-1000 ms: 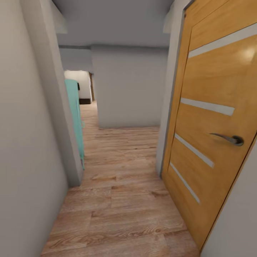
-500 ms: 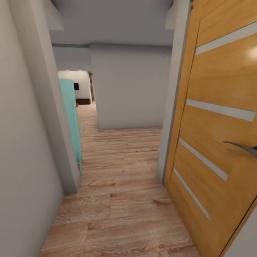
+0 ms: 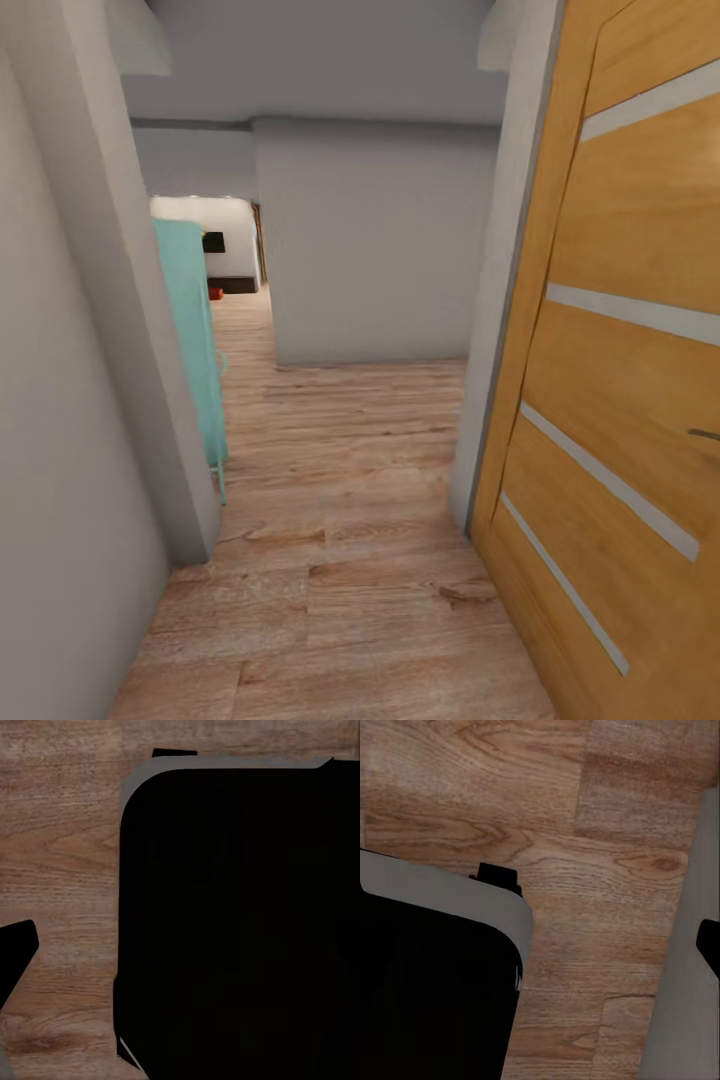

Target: Move the two storage containers from the living room to the garage. In the garage, place one container on the floor and stack the other container on top of it (either order is fine).

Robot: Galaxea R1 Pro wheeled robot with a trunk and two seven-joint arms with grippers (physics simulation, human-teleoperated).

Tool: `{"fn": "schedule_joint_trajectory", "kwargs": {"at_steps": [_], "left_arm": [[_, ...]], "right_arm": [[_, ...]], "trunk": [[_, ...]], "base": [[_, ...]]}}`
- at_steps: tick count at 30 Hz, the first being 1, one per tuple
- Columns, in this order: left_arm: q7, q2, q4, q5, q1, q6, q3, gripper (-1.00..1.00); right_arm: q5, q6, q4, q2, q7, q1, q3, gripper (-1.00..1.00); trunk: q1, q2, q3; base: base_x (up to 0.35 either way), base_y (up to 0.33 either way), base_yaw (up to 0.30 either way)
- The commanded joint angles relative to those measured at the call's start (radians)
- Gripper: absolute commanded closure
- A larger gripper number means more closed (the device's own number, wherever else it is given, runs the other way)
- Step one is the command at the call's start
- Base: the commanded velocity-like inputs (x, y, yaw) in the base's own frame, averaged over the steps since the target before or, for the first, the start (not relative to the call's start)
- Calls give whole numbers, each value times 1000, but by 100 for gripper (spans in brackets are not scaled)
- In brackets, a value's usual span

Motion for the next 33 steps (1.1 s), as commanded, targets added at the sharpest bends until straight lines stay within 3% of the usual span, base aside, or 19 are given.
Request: {"fn": "schedule_joint_trajectory", "kwargs": {"at_steps": [1,12,33], "left_arm": [[0,0,0,6,0,-2,0,-100],[0,0,0,6,0,-4,0,-100],[0,0,0,6,0,-2,0,-100]], "right_arm": [[-9,-6,3,0,0,-1,8,-100],[-8,-6,2,2,0,-1,8,-100],[-8,-6,2,2,0,-1,8,-100]], "trunk": [[1,0,-1],[1,0,-1],[1,0,-1]], "base": [[322,0,206],[322,0,231],[322,0,9]]}}
